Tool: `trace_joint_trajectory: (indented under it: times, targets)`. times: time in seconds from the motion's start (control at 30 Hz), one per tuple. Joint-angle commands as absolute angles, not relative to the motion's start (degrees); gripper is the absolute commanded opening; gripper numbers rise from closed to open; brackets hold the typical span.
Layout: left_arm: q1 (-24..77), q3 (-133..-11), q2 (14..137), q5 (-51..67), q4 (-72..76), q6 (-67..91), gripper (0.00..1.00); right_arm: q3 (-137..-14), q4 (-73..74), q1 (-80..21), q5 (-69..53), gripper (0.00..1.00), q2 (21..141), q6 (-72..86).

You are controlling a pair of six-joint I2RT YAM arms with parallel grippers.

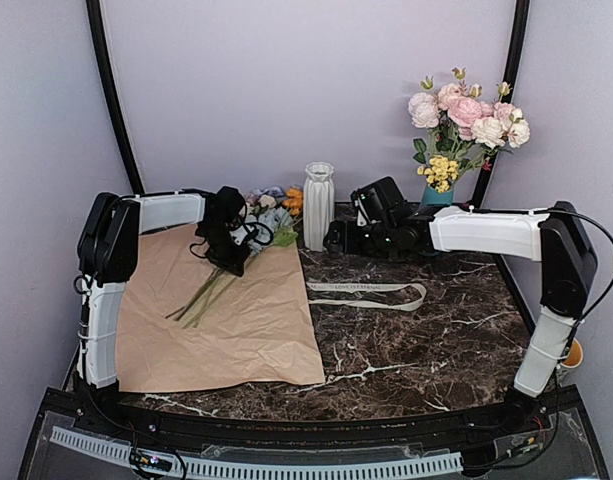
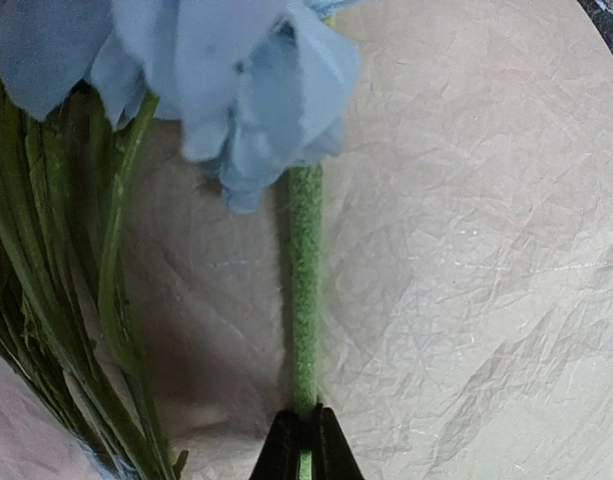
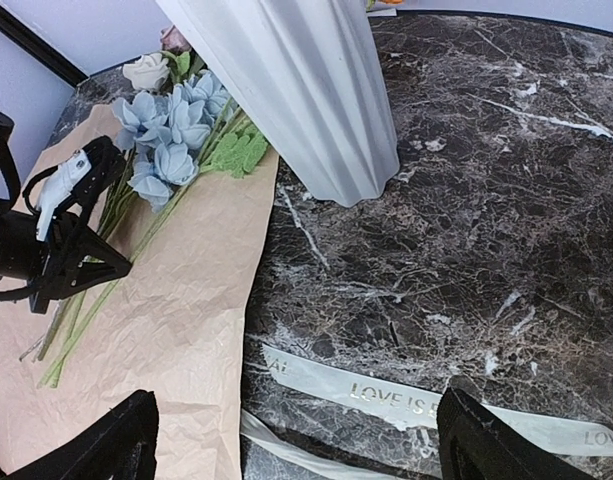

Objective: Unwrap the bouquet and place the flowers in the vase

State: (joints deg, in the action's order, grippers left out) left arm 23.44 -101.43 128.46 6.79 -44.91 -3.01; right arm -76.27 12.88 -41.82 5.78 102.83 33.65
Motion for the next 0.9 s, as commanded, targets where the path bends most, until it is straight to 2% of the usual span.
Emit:
trace_joint_trajectory:
  times: [0.0, 0.33, 0.53, 0.7, 0.87]
  targets:
    - [23.7, -102.2, 127.0, 6.5, -47.0, -0.7, 0.00, -75.7, 10.7, -41.5, 5.5, 0.96, 100.4, 34.5]
    - [23.0, -109.2, 122.7, 15.3, -49.1, 3.3, 0.00, -77.9, 9.2, -41.5, 5.1, 0.96, 100.4, 33.5]
    - [20.6, -106.5, 119.6, 24.1, -47.2, 6.1, 0.00, -79.1, 8.2, -41.6, 3.8, 0.95, 100.8, 32.8]
    - [18.9, -99.9, 115.0, 35.4, -37.6, 8.9, 0.00, -78.3, 5.6, -41.5, 1.6, 0.95, 99.9, 32.1]
    - [18.1, -97.9, 112.7, 37.9, -36.0, 8.9, 0.00, -78.2, 1.2, -41.6, -3.6, 0.93, 99.5, 31.5]
